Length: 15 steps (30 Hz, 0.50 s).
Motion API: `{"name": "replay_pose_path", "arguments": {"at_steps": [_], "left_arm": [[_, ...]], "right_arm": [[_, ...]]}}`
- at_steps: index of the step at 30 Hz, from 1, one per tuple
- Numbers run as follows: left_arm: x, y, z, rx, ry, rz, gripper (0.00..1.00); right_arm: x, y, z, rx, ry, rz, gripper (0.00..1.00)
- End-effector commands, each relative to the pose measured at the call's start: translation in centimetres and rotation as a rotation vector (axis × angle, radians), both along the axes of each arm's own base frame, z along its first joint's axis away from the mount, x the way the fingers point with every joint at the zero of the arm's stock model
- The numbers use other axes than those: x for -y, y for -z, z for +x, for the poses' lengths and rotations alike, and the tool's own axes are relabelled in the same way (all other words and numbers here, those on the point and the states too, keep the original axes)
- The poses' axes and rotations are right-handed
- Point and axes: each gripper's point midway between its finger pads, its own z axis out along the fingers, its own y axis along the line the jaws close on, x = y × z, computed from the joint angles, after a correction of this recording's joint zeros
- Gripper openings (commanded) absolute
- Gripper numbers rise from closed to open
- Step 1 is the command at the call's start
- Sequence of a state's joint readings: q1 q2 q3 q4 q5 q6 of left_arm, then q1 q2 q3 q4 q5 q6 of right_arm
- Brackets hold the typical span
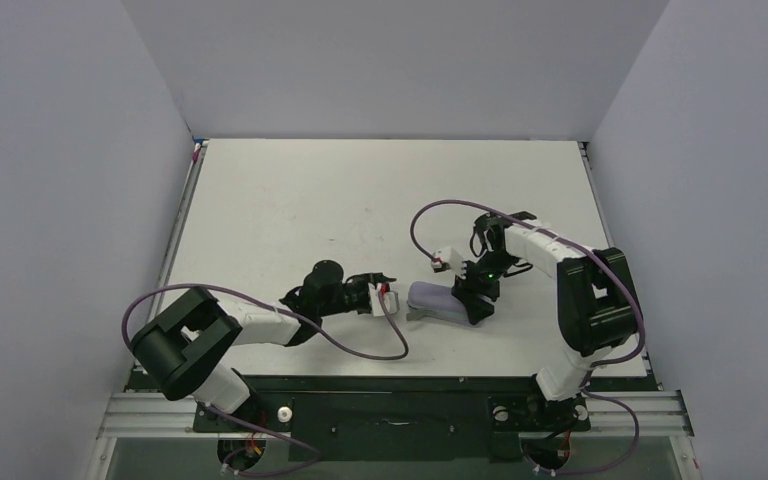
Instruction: Open the umbrella
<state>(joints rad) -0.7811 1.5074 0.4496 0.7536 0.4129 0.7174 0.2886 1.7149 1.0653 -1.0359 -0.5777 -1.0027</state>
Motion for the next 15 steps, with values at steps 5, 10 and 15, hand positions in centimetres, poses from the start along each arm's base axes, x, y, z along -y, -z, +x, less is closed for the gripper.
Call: {"name": "replay_pose_path", "arguments": {"at_steps": [5,10,15], "left_arm": [[1.9,0.6,-3.2,-0.369,-0.029,-0.155,0.34],[1.6,1.8,-2.9,-0.458,-0.126,-0.210,0.35],[1.6,2.9,-3.5,-0.441,-0.111,-0.202,0.38]], "right_arm": [[-0.5,-0.6,2.5,0.182,-0.049,0.040,0.00],[-0.1,-0.4,1.9,0.232,-0.144,0.032,0.00],[0.0,-0.1,1.4,0.274,-0.224,0.028,0.00]]}}
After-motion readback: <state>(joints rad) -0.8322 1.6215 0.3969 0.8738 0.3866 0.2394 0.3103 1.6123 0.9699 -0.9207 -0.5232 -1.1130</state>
